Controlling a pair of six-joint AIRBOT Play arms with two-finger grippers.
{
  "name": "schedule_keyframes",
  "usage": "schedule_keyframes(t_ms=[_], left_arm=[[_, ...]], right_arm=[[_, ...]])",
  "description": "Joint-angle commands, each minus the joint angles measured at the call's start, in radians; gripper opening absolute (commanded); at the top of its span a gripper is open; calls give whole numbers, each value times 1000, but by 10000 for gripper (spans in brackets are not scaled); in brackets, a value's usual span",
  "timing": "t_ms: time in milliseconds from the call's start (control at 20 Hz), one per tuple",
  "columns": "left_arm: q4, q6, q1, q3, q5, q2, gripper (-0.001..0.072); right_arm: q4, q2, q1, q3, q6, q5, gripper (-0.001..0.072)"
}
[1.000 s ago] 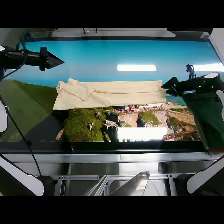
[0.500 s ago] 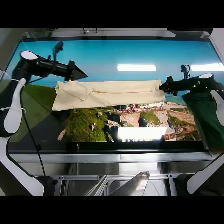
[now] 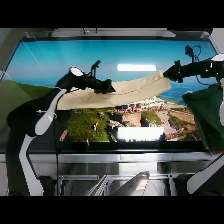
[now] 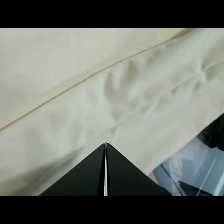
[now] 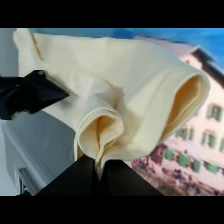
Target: Fold the shirts.
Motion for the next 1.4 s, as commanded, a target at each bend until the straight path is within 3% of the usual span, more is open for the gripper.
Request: schedule_keyframes(t_ms=[0, 100, 250, 350, 550, 700, 950, 1300, 1350], left_arm=[[182, -182, -113, 132, 30, -92, 1], [298, -257, -148, 210, -18, -133, 1], [298, -278, -170, 265, -6, -155, 1], [208, -282, -162, 265, -47, -149, 2], [0, -245, -58, 265, -336, 3, 2], [-32, -246, 79, 265, -537, 223, 1], [-30, -264, 404, 107, -593, 673, 18], [-31, -57, 765, -153, -515, 1014, 19], [-31, -48, 793, -192, -496, 1040, 19]], right_arm=[[100, 50, 9, 37, 25, 76, 24], [147, 97, 18, 37, 25, 75, 24], [144, 163, 52, 37, 25, 75, 24], [145, 183, 78, 37, 37, 74, 24], [145, 185, 167, 37, 59, 55, 24], [145, 184, 293, 37, 58, -38, 24], [145, 140, 591, 37, 58, -385, 24], [150, -127, 996, 37, 27, -990, 28], [161, -164, 1038, 37, 27, -1063, 63]])
